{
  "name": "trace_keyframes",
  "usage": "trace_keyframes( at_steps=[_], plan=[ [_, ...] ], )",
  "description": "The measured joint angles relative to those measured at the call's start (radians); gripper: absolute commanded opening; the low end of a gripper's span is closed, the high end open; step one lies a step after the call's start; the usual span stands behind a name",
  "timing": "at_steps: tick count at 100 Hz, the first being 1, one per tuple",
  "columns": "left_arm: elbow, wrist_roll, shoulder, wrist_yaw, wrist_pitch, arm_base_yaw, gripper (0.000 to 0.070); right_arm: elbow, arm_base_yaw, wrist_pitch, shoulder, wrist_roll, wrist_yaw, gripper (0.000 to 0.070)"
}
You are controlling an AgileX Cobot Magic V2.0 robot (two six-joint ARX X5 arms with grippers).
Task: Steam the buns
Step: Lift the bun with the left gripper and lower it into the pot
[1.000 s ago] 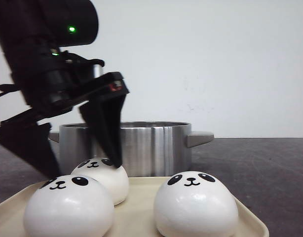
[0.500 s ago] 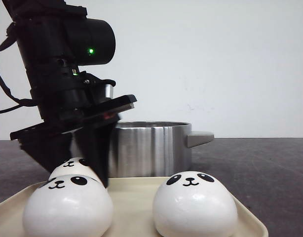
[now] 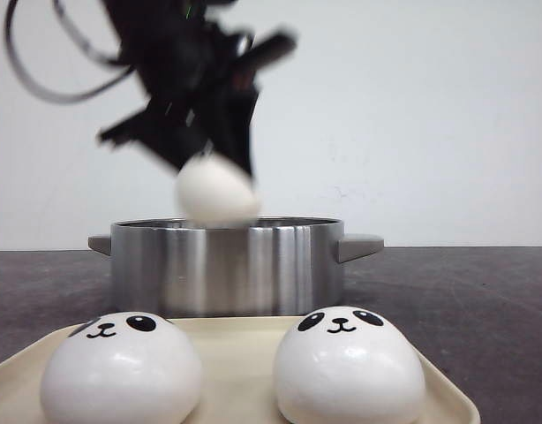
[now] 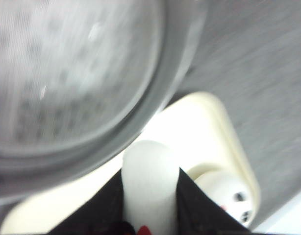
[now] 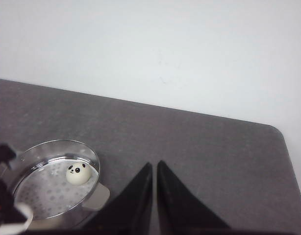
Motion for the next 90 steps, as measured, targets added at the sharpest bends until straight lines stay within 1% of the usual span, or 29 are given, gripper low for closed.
trace_keyframes(
  at_steps=[7, 14, 20, 30, 43, 54, 72, 90],
  plan=[
    [0.074, 0.013, -0.002, -0.041, 0.006, -0.002, 0.001, 0.0, 0.0, 0.0, 0.0, 0.002, 0.004, 0.0009],
    [0.133, 0.031, -0.002, -0.071, 0.048, 0.013, 0.001, 0.0, 0.0, 0.0, 0.0, 0.004, 0.004, 0.0009],
    [0.169, 0.04, -0.001, -0.079, 0.085, 0.043, 0.0011, 0.0, 0.0, 0.0, 0.0, 0.004, 0.004, 0.0009],
    [0.233, 0.053, 0.031, -0.084, 0.087, 0.119, 0.0011, 0.0, 0.0, -0.001, 0.0, 0.004, 0.006, 0.0009],
    [0.299, 0.072, 0.144, -0.093, 0.07, 0.214, 0.0011, 0.0, 0.0, -0.001, 0.0, 0.005, 0.024, 0.0009],
    [0.357, 0.092, 0.269, -0.093, 0.003, 0.263, 0.0011, 0.0, 0.0, -0.001, 0.0, 0.008, 0.03, 0.0009],
    [0.472, 0.126, 0.441, -0.093, -0.078, 0.286, 0.0011, 0.0, 0.0, -0.003, 0.0, 0.009, 0.033, 0.0009],
    [0.539, 0.146, 0.544, -0.093, -0.058, 0.29, 0.0017, 0.0, 0.0, -0.013, 0.0, 0.048, 0.056, 0.0009]
  ],
)
